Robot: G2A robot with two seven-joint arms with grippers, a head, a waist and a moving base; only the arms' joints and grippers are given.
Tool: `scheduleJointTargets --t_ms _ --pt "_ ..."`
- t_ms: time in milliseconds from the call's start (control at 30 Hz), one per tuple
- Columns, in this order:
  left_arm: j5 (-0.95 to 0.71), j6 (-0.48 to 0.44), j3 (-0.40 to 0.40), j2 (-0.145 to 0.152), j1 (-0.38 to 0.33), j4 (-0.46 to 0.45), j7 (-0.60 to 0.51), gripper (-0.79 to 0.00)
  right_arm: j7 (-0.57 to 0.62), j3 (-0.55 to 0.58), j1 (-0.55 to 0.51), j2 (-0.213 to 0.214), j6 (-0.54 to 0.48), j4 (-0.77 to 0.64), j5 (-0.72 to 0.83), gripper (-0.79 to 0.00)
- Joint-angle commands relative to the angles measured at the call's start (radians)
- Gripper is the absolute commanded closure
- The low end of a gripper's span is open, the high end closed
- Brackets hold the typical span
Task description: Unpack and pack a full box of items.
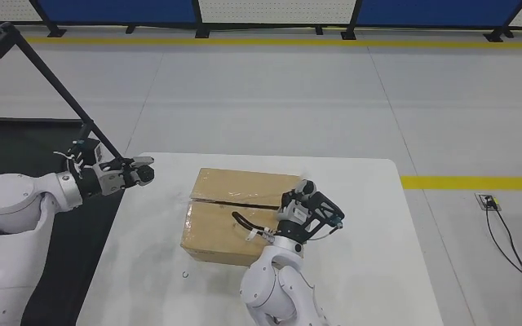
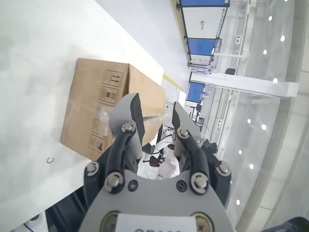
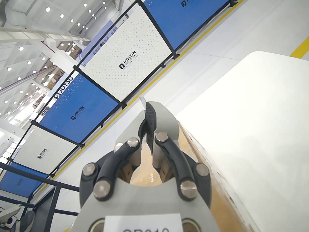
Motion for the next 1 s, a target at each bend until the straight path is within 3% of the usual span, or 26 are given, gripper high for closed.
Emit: scheduleJointTargets --t_ms 0,100,200,233,400,633,967 --pt "0.004 -0.001 0.003 0.0 -0.006 0.028 0.0 -0.453 0.0 0.0 0.0 0.0 0.0 0.0 0.0 0.0" --pt "0.004 -0.001 0.003 0.0 -0.006 0.028 0.0 -0.329 0.0 0.0 0.0 0.0 0.0 0.0 0.0 0.0" --pt "0.004 -0.001 0.003 0.0 -0.006 0.028 0.0 -0.025 0.0 0.0 0.0 0.0 0.0 0.0 0.0 0.0" --pt "0.004 -0.001 0.003 0.0 -0.006 0.028 0.0 0.0 0.0 0.0 0.0 0.0 0.0 0.0 0.0 0.0" --pt "0.004 -0.001 0.003 0.0 -0.006 0.028 0.0 0.0 0.005 0.002 -0.003 0.002 -0.009 -0.002 -0.001 0.0" --pt "-0.013 0.006 0.048 -0.006 0.024 -0.052 0.026 0.0 0.038 0.021 -0.027 0.008 -0.035 -0.024 -0.025 0.0" --pt "0.002 0.018 0.143 -0.019 -0.018 -0.049 0.044 0.0 0.06 0.024 -0.041 0.01 -0.069 -0.028 -0.032 0.0"
